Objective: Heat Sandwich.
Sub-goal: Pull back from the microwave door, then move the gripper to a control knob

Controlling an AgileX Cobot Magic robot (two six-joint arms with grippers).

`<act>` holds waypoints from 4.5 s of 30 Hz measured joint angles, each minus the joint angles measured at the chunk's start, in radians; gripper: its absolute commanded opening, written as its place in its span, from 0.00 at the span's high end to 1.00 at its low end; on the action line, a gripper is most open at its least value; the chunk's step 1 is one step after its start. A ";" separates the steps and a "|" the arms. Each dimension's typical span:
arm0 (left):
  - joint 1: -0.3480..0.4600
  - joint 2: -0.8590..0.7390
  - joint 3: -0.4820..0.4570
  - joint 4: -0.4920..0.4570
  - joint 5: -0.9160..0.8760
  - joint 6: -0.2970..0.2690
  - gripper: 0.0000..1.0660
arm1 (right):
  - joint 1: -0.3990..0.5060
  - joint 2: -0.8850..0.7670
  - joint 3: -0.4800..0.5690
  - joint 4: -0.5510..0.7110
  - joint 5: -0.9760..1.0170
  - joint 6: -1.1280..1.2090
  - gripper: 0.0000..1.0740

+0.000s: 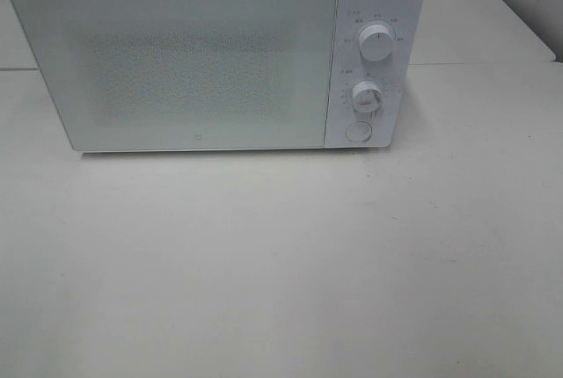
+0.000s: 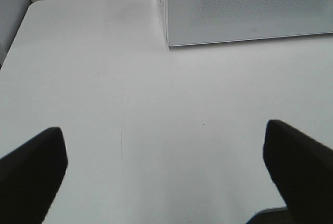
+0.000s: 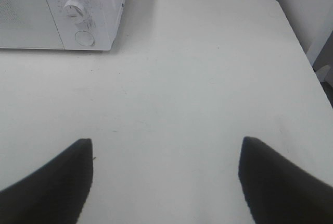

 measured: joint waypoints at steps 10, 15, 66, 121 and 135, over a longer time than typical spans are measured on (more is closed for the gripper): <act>0.000 0.000 0.000 0.000 0.000 0.000 0.08 | 0.000 0.000 0.000 0.000 0.000 0.000 0.30; 0.000 0.000 0.000 0.000 0.000 0.000 0.08 | 0.000 0.000 0.000 0.000 0.000 0.000 0.30; 0.000 0.000 0.000 0.000 0.000 0.000 0.08 | -0.001 0.632 -0.049 -0.028 -0.551 -0.009 0.29; 0.000 0.000 0.000 0.000 0.000 0.000 0.08 | 0.441 1.497 0.187 0.670 -2.084 -0.335 0.29; 0.000 0.000 0.000 0.000 0.000 0.000 0.08 | 0.705 1.642 0.137 0.866 -2.199 -0.389 0.29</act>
